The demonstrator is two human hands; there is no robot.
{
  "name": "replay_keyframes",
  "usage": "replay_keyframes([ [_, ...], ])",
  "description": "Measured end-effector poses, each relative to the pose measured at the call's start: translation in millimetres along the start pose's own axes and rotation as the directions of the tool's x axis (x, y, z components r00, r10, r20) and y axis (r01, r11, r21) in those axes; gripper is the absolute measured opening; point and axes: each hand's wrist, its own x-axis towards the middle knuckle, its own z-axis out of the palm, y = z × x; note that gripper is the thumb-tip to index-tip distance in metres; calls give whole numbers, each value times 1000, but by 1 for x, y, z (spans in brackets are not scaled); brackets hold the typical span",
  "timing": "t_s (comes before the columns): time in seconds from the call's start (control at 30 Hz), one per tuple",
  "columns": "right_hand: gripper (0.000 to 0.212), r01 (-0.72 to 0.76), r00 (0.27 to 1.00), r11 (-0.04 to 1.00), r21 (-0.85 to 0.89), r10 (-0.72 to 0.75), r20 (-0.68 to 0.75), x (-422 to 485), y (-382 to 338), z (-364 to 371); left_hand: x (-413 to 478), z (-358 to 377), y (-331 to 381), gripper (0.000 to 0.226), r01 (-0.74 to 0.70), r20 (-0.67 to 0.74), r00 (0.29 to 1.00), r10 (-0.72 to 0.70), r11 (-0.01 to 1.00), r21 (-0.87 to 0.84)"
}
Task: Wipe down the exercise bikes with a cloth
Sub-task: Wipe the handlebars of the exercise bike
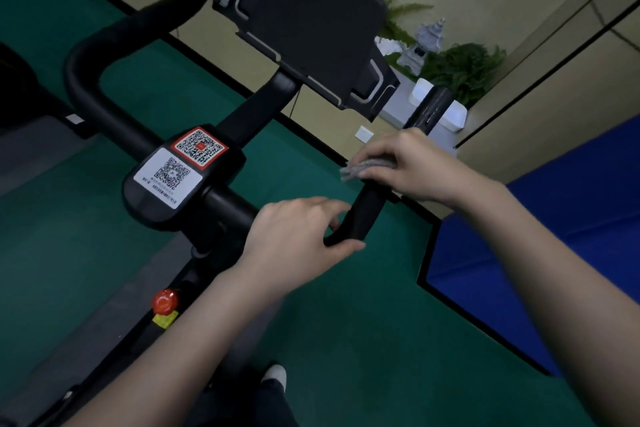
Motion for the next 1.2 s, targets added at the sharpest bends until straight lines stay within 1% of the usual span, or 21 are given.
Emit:
replay_keyframes([
  [0.07,13,-12,999,1000,-28,13,53,9,1,-1,0,1,0,53,11,12,1000,-11,1000,5],
  [0.13,10,-16,988,1000,-2,16,155,15,-1,3,0,1,0,55,16,15,1000,-16,1000,8],
  [0.2,8,-7,961,999,35,-3,275,19,-6,7,0,1,0,54,22,15,1000,-22,1000,11],
  [0.27,6,-12,925,1000,28,0,380,24,-8,7,0,1,0,55,27,10,1000,-27,1000,15],
  [0.3,6,-19,909,1000,8,14,416,27,-8,6,0,1,1,55,30,13,999,-30,999,17],
  [0.37,6,-14,903,998,-58,38,427,35,-3,2,1,0,1,56,36,27,999,-37,999,18],
  [0.47,11,4,942,983,-183,58,330,39,6,-2,2,-1,1,55,44,44,998,-45,999,17],
  [0.5,12,9,950,985,-175,46,310,38,7,-2,2,-1,1,54,45,46,998,-46,999,17],
  [0.6,10,60,951,993,-99,-27,307,29,4,2,2,-1,2,54,53,42,998,-53,998,20],
  [0.67,10,75,968,993,-91,-50,246,22,6,5,2,-1,2,56,55,43,998,-56,998,24],
  [0.7,11,73,984,993,-97,-55,171,18,10,6,2,-1,2,57,55,48,997,-56,998,23],
  [0.73,11,71,996,992,-100,-65,63,14,15,7,2,-1,2,58,53,54,997,-55,998,23],
  [0.77,11,64,995,993,-96,-71,-68,9,20,10,2,-1,2,59,51,60,997,-52,998,23],
  [0.8,11,51,977,996,-79,-66,-201,3,22,16,2,-1,2,59,48,63,997,-49,999,22],
  [0.87,10,41,907,999,1,-37,-419,-10,20,34,2,-1,2,60,50,62,997,-51,999,17],
  [0.93,11,77,815,992,96,-7,-579,-22,19,52,3,-1,2,61,55,56,997,-55,998,12],
  [1.0,14,96,692,982,163,52,-720,-27,19,66,2,0,2,62,59,43,997,-59,998,6],
  [1.03,15,85,619,976,201,106,-778,-27,19,71,1,-1,2,61,58,40,997,-59,998,4],
  [1.1,18,57,477,950,306,244,-845,-26,15,82,0,-1,3,60,55,41,998,-55,998,2],
  [1.13,19,55,418,931,361,307,-855,-25,10,89,0,-1,2,60,54,42,998,-54,999,4],
  [1.2,20,69,339,895,441,395,-854,-28,2,103,-1,-1,3,60,56,39,998,-56,998,15],
])
